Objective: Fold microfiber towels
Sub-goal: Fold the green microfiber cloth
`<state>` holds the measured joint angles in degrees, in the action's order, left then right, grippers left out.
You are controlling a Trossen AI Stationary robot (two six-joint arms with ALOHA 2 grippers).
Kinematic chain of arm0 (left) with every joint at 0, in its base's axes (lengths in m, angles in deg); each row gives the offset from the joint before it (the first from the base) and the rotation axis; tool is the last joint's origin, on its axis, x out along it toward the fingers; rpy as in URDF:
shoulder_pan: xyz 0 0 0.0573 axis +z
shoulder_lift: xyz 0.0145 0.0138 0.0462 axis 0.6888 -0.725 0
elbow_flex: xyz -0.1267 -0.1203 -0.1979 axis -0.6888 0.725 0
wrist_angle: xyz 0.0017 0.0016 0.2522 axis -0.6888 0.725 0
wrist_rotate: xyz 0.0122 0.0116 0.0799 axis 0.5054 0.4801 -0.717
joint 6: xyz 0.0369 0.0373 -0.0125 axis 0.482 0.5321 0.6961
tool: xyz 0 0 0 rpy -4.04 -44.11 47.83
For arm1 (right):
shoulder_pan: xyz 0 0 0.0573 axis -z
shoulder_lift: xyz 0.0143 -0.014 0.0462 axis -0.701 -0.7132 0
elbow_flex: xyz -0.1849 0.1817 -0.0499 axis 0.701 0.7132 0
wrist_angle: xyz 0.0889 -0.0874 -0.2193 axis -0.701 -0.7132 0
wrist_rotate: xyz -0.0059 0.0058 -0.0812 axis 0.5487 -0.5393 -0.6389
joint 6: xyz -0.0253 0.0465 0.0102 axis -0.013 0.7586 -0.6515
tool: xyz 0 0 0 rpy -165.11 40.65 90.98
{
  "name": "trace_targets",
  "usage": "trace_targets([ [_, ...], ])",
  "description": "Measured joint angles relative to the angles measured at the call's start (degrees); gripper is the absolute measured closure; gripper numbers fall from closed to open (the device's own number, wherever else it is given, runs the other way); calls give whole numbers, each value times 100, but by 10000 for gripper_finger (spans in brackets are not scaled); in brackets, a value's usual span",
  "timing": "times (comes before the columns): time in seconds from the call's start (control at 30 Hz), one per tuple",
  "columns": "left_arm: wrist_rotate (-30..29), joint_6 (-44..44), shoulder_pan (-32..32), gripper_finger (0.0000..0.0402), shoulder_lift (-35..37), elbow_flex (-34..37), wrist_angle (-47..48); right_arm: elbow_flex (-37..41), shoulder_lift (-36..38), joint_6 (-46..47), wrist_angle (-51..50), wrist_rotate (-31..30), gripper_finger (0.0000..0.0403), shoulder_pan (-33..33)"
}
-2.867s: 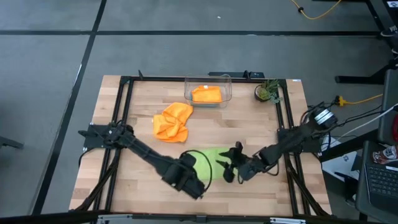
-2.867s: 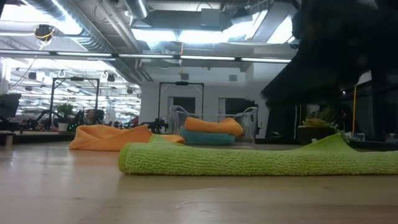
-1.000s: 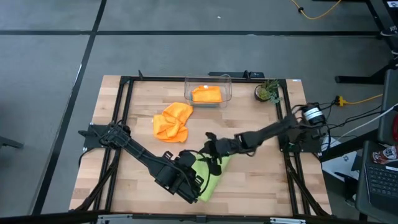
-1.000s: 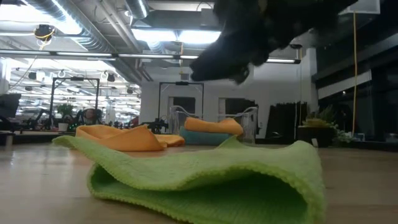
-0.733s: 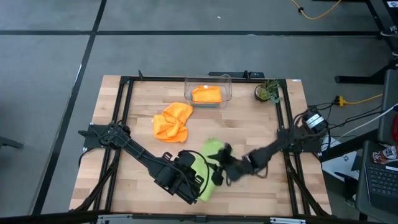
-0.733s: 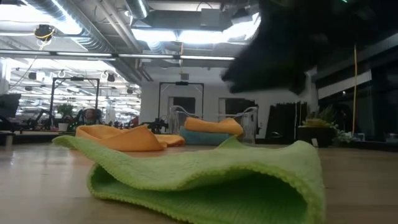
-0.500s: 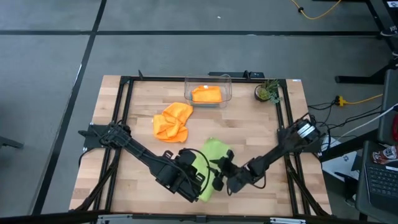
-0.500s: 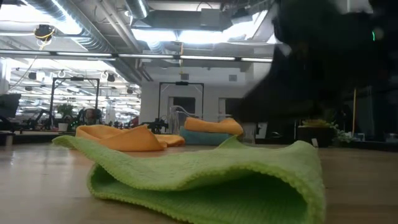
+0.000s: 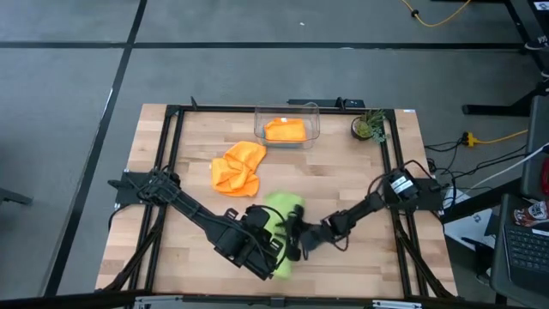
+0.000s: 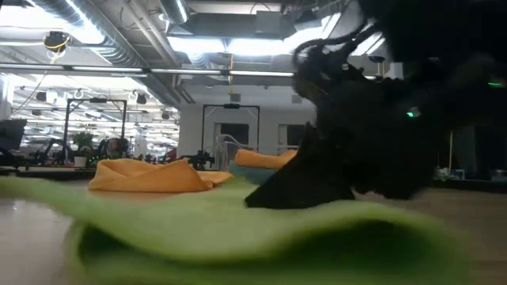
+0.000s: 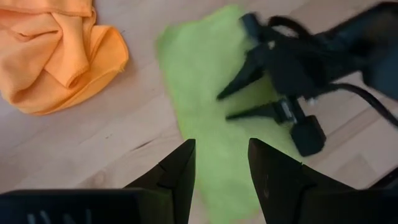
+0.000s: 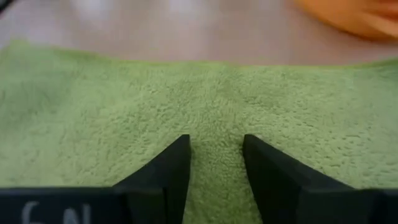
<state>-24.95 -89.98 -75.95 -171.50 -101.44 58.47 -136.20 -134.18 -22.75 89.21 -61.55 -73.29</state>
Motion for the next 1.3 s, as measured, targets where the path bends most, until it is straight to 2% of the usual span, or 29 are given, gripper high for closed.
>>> trace_targets([
  [0.1,2,4,-1,261,0,0,2,12,112,-1417,243,1786,248,365],
  [0.2,12,4,-14,261,0,0,0,28,261,-2055,174,3414,248,835],
  [0.27,15,7,-24,261,0,0,2,31,337,-2283,35,4233,248,1160],
  [0.33,17,9,-38,261,0,0,1,41,461,-2486,-190,4566,248,1437],
  [0.5,26,11,-62,261,0,0,2,83,1052,-2611,-908,4517,253,1907],
  [0.63,26,13,-62,261,0,0,-1,49,1960,-2562,-1069,4456,261,1973],
  [0.83,142,153,-76,261,0,0,-331,48,3505,-1421,-2423,4410,265,1912],
  [1.0,117,1474,-119,261,-169,0,-1595,53,4410,-873,-3978,4396,265,1422],
  [1.1,147,2284,-119,255,-337,0,-2049,52,4733,-815,-4649,4114,265,921],
  [1.2,446,2962,-93,241,-498,0,-2340,52,4833,-640,-4959,3882,265,424],
  [1.3,1007,3314,-53,217,-706,0,-2494,52,4766,-571,-4980,3861,265,-18],
])
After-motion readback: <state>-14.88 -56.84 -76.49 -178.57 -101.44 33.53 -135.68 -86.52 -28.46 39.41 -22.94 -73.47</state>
